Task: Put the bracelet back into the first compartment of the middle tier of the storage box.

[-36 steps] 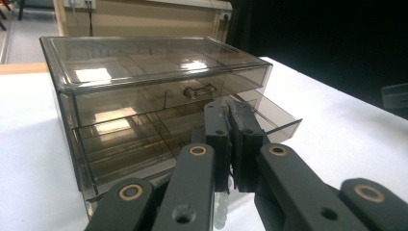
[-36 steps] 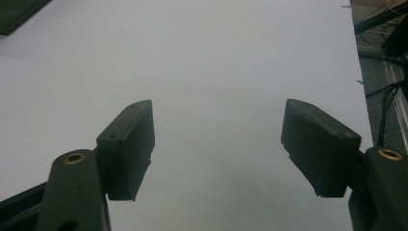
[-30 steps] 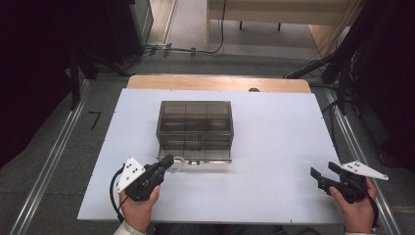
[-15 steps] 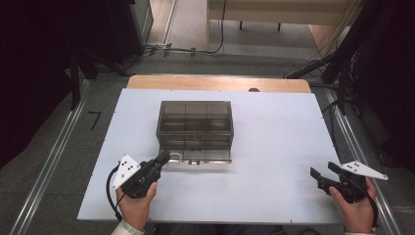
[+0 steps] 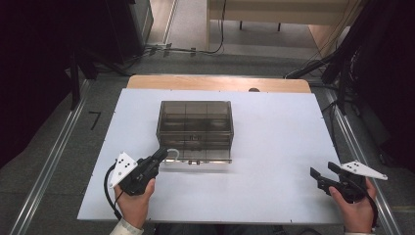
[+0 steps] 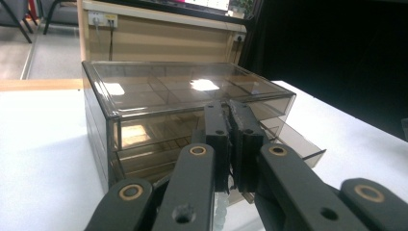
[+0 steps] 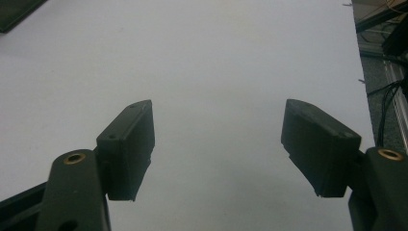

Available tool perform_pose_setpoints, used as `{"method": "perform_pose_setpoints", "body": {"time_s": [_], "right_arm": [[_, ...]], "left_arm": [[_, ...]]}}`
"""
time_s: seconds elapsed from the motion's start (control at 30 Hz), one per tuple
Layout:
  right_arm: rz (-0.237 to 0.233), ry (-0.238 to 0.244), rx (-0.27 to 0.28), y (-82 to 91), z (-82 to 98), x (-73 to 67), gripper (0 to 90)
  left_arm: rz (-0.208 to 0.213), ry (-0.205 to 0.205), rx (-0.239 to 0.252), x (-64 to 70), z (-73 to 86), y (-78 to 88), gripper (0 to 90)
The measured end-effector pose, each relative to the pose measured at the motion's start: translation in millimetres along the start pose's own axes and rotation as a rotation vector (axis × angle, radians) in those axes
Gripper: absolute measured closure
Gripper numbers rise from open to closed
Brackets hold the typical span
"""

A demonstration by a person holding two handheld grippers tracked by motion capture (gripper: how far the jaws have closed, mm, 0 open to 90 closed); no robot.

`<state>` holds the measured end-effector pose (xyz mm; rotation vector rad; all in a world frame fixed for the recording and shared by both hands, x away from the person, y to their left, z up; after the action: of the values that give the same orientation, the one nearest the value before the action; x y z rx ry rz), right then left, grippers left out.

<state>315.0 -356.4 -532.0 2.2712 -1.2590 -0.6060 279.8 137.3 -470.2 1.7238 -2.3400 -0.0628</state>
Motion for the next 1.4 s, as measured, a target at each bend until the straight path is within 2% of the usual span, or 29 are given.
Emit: {"method": "perform_pose_setpoints", "body": {"time_s": [0.4,0.83,1.4], "right_arm": [[0.0,0.003,0.0,-0.6,-0.1,-0.2,25.9],[-0.001,0.003,0.0,-0.8,-0.1,-0.3,25.9],[-0.001,0.001,-0.002,-1.1,0.1,-0.5,25.9]], "left_arm": [[-0.023,-0.002,0.012,-6.5,-3.3,-4.8,88.0],[-0.031,-0.005,0.023,-6.6,-6.1,-16.1,88.0],[-0.057,-0.025,0.003,-10.4,-1.0,-34.5,87.9]]}}
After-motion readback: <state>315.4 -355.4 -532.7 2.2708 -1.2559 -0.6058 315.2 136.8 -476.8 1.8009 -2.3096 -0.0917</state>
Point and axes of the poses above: each handheld gripper's, and its own axes: y roughly backward along the jaws, z roughly out of its underside, x roughly to its right, the point moved 9 cm from there along -y, roughly forward along the jaws, and after that the axes turned 12 degrees about -z, right-handed, at the moved point
